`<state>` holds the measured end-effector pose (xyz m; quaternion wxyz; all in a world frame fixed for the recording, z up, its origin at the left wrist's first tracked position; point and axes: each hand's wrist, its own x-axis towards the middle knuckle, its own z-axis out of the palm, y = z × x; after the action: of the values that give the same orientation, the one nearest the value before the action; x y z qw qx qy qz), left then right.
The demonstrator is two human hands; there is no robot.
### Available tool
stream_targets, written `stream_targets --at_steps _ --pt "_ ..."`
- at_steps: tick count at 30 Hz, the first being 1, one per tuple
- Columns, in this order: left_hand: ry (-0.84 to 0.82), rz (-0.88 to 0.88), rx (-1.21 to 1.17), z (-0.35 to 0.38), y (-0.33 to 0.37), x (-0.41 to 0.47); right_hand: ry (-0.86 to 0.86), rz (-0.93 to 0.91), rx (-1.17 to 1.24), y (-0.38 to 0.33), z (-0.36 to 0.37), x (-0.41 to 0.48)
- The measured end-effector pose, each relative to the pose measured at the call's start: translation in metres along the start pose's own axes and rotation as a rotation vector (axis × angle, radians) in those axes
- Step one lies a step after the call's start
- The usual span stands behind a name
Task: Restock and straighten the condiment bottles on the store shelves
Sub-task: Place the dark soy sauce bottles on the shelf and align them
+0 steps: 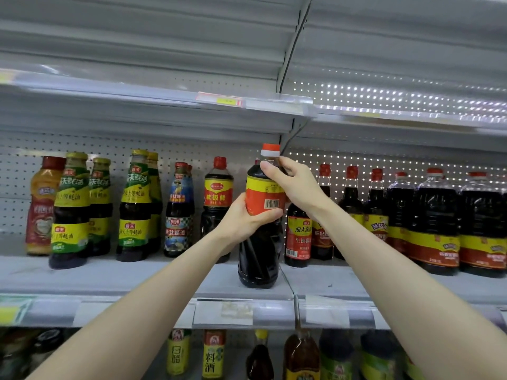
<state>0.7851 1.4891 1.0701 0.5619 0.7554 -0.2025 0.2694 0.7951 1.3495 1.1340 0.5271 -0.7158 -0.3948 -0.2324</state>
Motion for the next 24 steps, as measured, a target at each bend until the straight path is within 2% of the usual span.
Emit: stream_targets --at_steps 8,14,18,24 --pt "-0.076 -0.119 0.019 -0.007 -0.017 0.003 -0.015 0.084 0.036 0.019 -0.003 0.007" --pt "-0.115 -0.184 -0.115 -0.011 -0.033 -0.001 -0.062 0.123 0.136 0.034 0.004 0.005" --pt "-0.200 -0.276 -0.179 -0.018 -0.039 -0.006 -0.043 0.148 0.207 0.041 0.007 -0.001" --pt "-0.242 -0.357 -0.224 -0.023 -0.034 -0.014 -0.070 0.154 0.188 0.039 0.013 -0.008"
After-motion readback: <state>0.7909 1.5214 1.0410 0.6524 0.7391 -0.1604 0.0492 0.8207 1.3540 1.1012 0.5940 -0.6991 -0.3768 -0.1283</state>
